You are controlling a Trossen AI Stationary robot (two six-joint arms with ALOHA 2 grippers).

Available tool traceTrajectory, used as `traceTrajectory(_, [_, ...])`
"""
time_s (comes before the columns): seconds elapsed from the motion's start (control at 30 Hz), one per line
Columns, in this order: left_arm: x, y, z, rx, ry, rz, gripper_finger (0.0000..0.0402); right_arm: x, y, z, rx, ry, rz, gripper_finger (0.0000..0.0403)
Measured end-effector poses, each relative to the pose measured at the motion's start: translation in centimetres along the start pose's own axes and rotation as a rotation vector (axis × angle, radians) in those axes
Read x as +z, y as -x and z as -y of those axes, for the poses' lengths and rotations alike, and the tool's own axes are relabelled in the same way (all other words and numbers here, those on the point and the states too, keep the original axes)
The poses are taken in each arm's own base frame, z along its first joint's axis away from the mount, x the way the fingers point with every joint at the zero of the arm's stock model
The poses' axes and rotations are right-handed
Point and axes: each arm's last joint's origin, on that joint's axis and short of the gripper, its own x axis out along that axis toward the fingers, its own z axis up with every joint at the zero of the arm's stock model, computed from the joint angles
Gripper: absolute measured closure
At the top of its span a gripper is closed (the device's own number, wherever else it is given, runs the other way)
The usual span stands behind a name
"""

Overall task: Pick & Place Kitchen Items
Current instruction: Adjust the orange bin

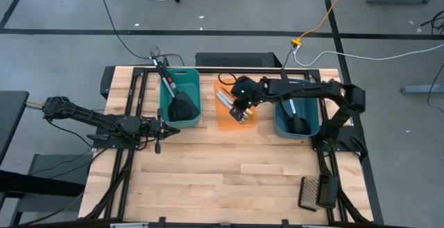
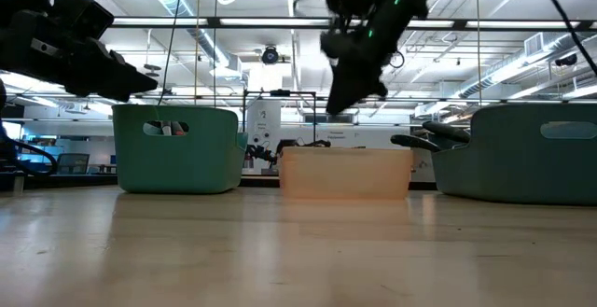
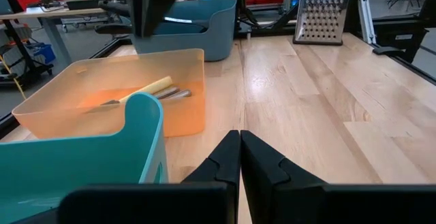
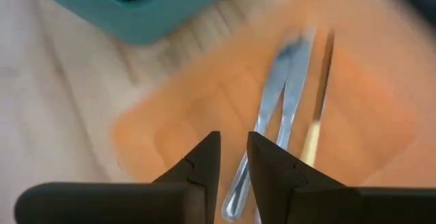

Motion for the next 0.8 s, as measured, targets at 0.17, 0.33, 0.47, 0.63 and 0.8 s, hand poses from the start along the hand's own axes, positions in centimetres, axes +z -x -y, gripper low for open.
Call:
traceTrajectory(0.17, [0.0,0.0,0.0,0.0,-0.002,0.001,0.0388,0.8,5.1,-3.5,0.063,0.218,0.278,0.0325])
traceTrajectory(0.33, [0.0,0.0,0.0,0.0,-0.003,0.0,0.0388,-0.3,9.7,-5.8,0.215,0.372,0.515,0.0374])
traceTrajectory(0.47, [0.0,0.0,0.0,0.0,-0.003,0.001,0.0388,-2.3,12.1,-6.4,0.352,0.47,0.654,0.0392])
traceTrajectory(0.63, [0.0,0.0,0.0,0.01,-0.003,0.002,0.0388,-5.2,11.3,-5.2,0.436,0.5,0.651,0.0394])
traceTrajectory(0.8, [0.0,0.0,-0.1,0.019,-0.002,0.002,0.0388,-7.5,8.3,-4.1,0.305,0.469,0.472,0.0394])
